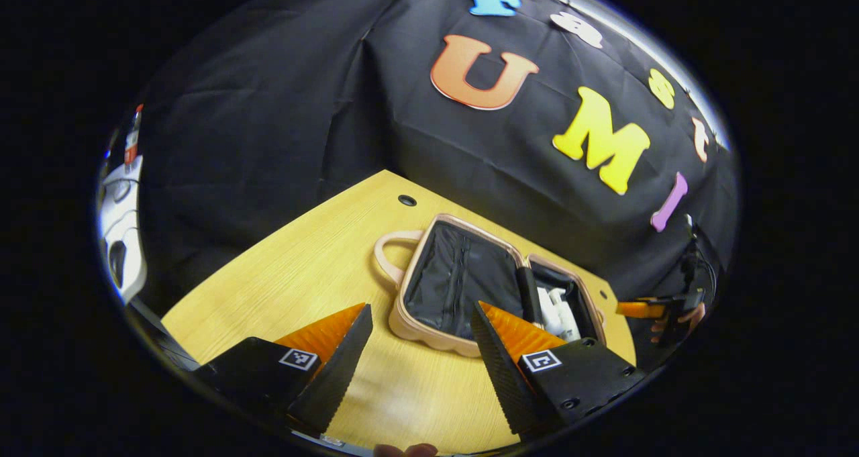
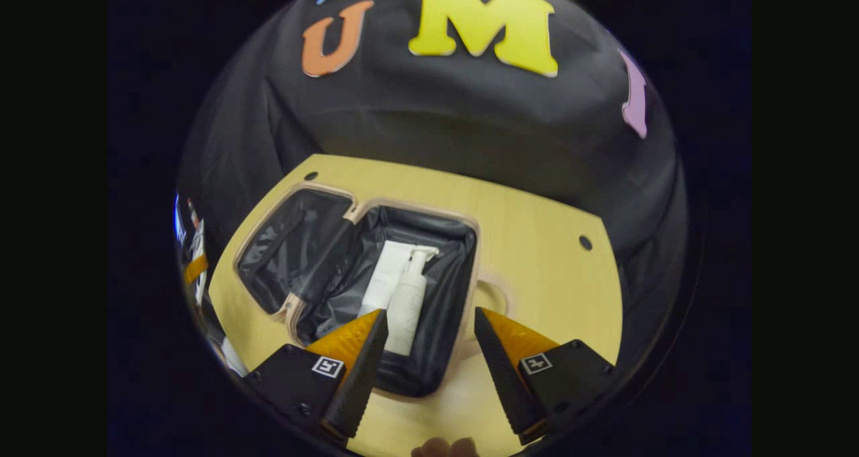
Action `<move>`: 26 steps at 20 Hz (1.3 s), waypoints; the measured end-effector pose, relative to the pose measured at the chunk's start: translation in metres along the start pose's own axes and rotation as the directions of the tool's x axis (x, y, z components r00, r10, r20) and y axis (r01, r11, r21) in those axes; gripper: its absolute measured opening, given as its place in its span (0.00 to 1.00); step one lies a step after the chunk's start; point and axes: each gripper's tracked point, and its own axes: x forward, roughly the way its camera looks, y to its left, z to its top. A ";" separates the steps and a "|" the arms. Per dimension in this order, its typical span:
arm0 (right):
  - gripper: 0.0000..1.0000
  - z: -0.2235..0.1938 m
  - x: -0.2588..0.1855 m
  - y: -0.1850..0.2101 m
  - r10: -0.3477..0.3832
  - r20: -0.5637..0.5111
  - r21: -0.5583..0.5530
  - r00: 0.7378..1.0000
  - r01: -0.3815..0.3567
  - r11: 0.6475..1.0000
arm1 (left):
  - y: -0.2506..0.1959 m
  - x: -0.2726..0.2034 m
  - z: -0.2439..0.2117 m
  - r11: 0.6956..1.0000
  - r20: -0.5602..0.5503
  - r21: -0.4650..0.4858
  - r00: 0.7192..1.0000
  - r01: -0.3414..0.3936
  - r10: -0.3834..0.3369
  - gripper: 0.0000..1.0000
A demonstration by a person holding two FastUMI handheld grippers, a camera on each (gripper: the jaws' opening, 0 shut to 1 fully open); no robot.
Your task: First open the suitcase, pack the skin care products into it, and then close the suitcase.
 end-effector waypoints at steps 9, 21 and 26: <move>0.77 -0.009 -0.075 -0.014 0.012 0.061 -0.007 0.998 -0.012 1.000 | 0.059 0.119 0.019 0.819 0.058 -0.550 0.986 0.160 -0.154 0.91; 0.77 -0.009 -0.089 -0.014 -0.030 0.092 0.034 0.995 0.027 0.999 | 0.059 0.181 0.007 0.768 -0.059 -0.635 0.985 0.087 -0.161 0.30; 0.77 -0.004 -0.108 -0.021 -0.059 0.148 0.048 0.987 0.053 0.997 | 0.053 0.180 0.020 0.773 -0.042 -0.630 0.990 0.079 -0.136 0.07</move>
